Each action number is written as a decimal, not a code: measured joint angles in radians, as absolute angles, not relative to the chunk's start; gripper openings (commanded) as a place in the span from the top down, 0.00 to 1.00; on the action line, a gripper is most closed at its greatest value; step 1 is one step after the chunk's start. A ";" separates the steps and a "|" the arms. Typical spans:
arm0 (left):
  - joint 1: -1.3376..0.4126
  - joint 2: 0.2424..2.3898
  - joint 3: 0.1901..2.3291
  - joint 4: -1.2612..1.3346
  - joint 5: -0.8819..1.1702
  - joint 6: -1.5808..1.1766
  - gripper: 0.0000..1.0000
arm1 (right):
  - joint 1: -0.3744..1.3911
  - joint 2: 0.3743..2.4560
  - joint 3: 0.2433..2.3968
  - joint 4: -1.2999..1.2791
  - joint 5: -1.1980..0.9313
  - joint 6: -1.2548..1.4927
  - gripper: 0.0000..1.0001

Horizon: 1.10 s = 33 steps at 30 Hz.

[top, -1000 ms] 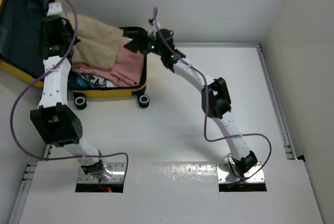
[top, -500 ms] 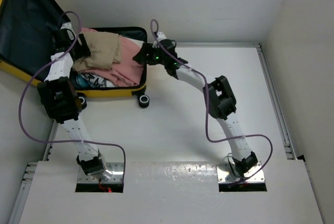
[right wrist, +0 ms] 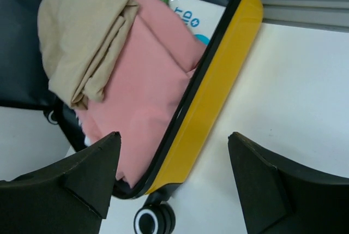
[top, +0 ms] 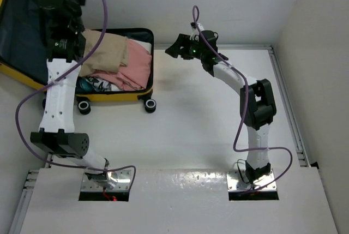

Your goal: Pack the luggage

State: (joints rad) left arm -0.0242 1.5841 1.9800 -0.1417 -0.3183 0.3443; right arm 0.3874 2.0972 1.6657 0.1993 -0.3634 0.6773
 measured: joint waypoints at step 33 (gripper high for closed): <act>0.291 1.944 2.309 -0.129 -0.563 0.831 0.29 | 0.302 1.995 1.468 0.109 -0.476 0.662 0.23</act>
